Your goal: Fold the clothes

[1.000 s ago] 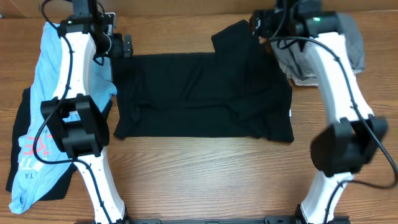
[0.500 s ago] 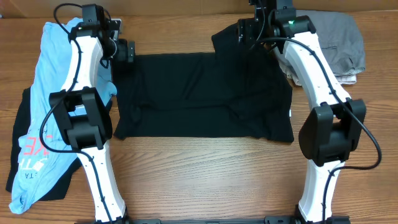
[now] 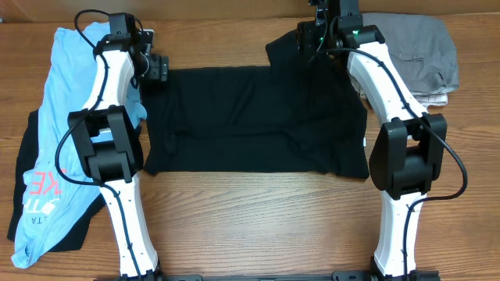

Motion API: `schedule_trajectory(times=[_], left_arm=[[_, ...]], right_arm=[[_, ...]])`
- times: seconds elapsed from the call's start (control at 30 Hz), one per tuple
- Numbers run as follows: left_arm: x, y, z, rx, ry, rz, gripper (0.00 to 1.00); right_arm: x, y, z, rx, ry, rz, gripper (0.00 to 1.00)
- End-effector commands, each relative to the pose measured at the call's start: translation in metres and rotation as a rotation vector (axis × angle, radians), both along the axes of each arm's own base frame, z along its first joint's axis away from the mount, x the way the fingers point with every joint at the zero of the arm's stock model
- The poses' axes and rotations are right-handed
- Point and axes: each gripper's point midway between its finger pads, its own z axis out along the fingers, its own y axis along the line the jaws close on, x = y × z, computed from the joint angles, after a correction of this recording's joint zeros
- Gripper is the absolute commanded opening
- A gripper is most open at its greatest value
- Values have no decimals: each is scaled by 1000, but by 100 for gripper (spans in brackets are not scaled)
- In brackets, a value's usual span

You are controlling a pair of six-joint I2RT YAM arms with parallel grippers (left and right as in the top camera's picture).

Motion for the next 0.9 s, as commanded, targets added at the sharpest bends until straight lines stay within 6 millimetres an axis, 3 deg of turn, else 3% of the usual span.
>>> schedule_trajectory(times=[0.0,0.17,0.2,0.27,0.3,0.47,0.57,0.7,0.87], left_arm=[[0,-13,-25,16,35,-40,84],[0,-27,-34,15,45,-65,65],[0,-30,-34,15,46,-70,56],[-2,-33,-35,27,55,-72,15],[-3,-33,-34,36,60,-59,4],[-9,-22,-31,50,84,66,4],[-15,-12,-27,36,103,110,4],[-25,-2,-28,28,138,138,4],[-29,1,-29,28,155,143,4]], right_arm=[[8,0,-10,-12,-10,-7,58],[17,-6,-5,-25,-50,-48,45],[19,-7,-4,-22,-58,-56,41],[21,-6,-2,-6,-67,-70,37],[23,-6,-3,4,-66,-79,37],[29,-5,-30,6,-47,-85,38],[34,-9,-59,-19,-27,-106,52],[46,-23,-87,-61,-44,-159,80],[57,-37,-111,-71,-62,-192,86]])
